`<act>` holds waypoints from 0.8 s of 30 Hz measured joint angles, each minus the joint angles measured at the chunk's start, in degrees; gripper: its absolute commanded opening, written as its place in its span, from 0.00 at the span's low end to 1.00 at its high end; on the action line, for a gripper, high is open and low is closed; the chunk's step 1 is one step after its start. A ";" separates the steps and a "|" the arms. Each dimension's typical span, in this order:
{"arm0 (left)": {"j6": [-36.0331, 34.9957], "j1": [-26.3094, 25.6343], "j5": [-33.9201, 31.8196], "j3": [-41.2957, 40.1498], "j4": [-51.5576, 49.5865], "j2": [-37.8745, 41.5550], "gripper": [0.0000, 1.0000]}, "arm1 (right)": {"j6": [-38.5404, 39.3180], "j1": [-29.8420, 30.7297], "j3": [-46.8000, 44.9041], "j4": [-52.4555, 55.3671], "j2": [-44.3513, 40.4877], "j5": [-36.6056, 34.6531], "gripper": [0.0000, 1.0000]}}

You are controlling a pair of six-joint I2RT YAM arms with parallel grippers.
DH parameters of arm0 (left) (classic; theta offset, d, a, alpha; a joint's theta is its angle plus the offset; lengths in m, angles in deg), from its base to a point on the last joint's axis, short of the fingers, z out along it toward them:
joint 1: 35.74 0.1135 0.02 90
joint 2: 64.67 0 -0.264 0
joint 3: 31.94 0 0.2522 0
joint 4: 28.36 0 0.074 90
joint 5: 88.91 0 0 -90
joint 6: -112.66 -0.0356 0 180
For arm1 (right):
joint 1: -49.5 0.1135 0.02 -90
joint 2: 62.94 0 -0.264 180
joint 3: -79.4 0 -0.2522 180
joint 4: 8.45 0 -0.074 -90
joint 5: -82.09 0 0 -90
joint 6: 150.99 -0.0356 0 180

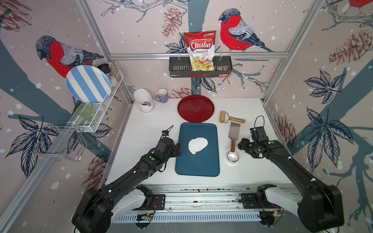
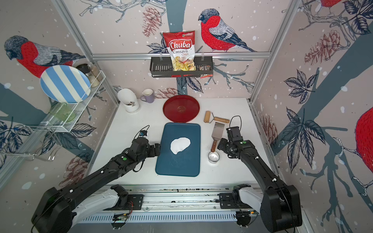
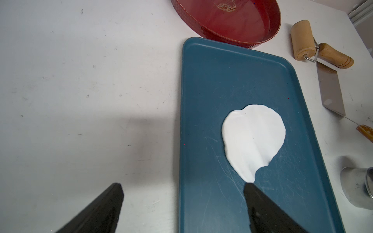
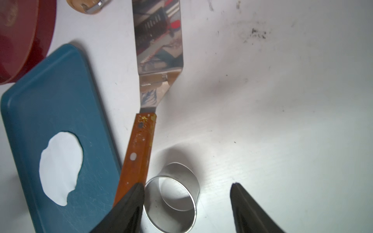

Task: Roll out the dumpling wrappers from the dough
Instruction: Pick up the dumpling mold from the center of the board.

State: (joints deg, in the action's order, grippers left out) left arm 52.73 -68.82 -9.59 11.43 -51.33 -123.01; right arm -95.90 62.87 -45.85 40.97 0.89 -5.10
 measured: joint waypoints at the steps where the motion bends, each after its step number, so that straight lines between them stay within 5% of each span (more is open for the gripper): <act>1: 0.09 0.00 0.02 -0.20 -0.02 0.02 0.95 | -0.02 0.11 -0.37 0.59 -0.26 0.00 0.63; 24: 1.03 0.00 0.00 -1.07 1.22 -1.25 0.95 | -2.75 5.73 -4.09 0.85 3.21 1.81 0.37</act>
State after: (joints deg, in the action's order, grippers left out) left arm 53.75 -68.82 -9.59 10.36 -50.11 -124.26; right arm -98.66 68.60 -49.94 41.83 4.11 -3.29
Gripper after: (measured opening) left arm 0.950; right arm 0.394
